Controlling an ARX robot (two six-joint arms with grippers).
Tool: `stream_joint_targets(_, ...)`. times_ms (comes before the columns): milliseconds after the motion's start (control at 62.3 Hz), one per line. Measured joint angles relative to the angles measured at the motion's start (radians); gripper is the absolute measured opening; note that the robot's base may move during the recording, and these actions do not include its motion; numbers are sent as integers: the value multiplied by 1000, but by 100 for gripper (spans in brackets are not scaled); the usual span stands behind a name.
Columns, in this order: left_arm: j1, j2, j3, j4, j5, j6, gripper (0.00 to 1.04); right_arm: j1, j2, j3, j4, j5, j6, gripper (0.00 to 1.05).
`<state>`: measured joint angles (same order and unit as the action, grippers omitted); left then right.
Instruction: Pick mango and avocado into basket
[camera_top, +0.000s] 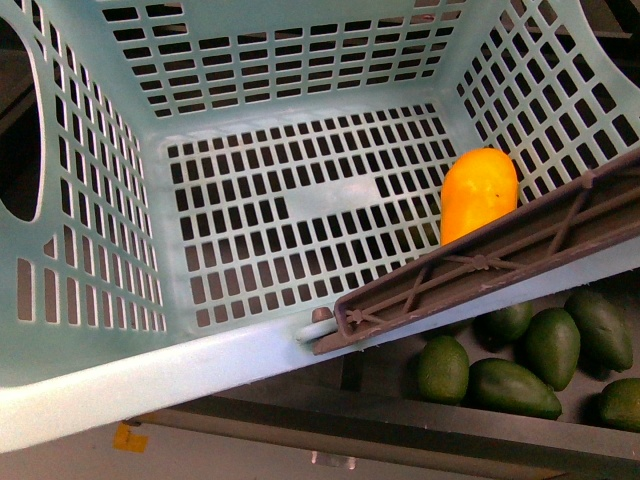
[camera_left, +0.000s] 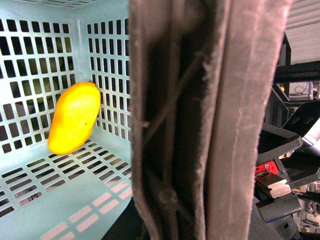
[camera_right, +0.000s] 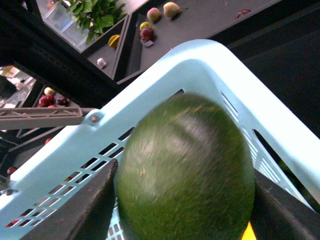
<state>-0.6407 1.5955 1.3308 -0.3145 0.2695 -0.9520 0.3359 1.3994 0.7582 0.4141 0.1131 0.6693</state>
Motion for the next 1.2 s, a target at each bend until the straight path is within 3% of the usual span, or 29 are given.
stream_joint_targets(96,0,0,0,0,0,0,15,-10,-14,2,-11,-1,4,97)
stream_joint_targets(209,-1,0,0,0,4,-8,15,-70,-98,-11,-43,4,-14,96)
stream_joint_targets(257,0,0,0,0,0,-5,15,-107,-142,-63,46,45,-128,89)
stream_joint_targets(337,0,0,0,0,-5,-2,15,-180,-226,-164,156,10,-325,77)
stream_joint_targets(482,2,1,0,0,-6,-2,15,-240,-345,-317,213,-11,-558,54)
stream_joint_targets(707,-4,1,0,0,12,-11,15,-264,-438,-468,240,-45,-642,19)
stream_joint_targets(803,-4,1,0,0,1,-4,15,-314,-490,-514,241,-107,-652,4)
stream_joint_targets(1205,-2,1,0,0,-3,-1,15,-334,-738,-675,153,-111,-663,2)
